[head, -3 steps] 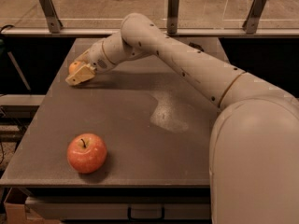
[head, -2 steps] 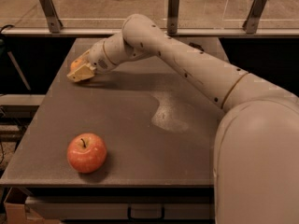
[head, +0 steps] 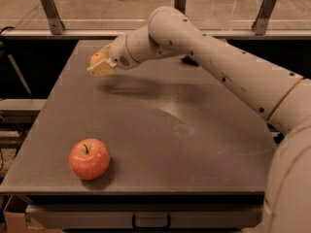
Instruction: Move orange near rxbar chocolate
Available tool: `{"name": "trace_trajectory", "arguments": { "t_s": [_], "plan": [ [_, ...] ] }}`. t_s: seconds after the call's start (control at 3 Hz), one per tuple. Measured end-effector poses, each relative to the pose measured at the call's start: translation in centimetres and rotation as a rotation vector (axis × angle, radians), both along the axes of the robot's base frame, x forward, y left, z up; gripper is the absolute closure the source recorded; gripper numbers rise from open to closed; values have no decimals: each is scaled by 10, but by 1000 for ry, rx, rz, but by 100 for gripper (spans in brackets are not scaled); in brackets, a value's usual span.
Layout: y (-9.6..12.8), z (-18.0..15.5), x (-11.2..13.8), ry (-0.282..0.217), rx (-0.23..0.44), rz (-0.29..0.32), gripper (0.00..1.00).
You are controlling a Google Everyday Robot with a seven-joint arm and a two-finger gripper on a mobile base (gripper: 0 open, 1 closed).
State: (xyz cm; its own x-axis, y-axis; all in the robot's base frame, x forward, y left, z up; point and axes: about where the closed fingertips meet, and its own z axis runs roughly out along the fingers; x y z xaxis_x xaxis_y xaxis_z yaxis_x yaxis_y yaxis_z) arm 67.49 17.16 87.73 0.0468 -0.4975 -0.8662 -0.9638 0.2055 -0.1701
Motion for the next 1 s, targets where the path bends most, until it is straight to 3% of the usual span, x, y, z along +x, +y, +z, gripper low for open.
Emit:
{"name": "trace_trajectory", "arguments": {
  "t_s": [0.33,0.67,1.0],
  "plan": [
    [-90,31,-8,-87,-17,-145,100],
    [-136,33,-6,-91,-22,-215,100],
    [-135,33,-6,-90,-21,-213,100]
  ]
}}
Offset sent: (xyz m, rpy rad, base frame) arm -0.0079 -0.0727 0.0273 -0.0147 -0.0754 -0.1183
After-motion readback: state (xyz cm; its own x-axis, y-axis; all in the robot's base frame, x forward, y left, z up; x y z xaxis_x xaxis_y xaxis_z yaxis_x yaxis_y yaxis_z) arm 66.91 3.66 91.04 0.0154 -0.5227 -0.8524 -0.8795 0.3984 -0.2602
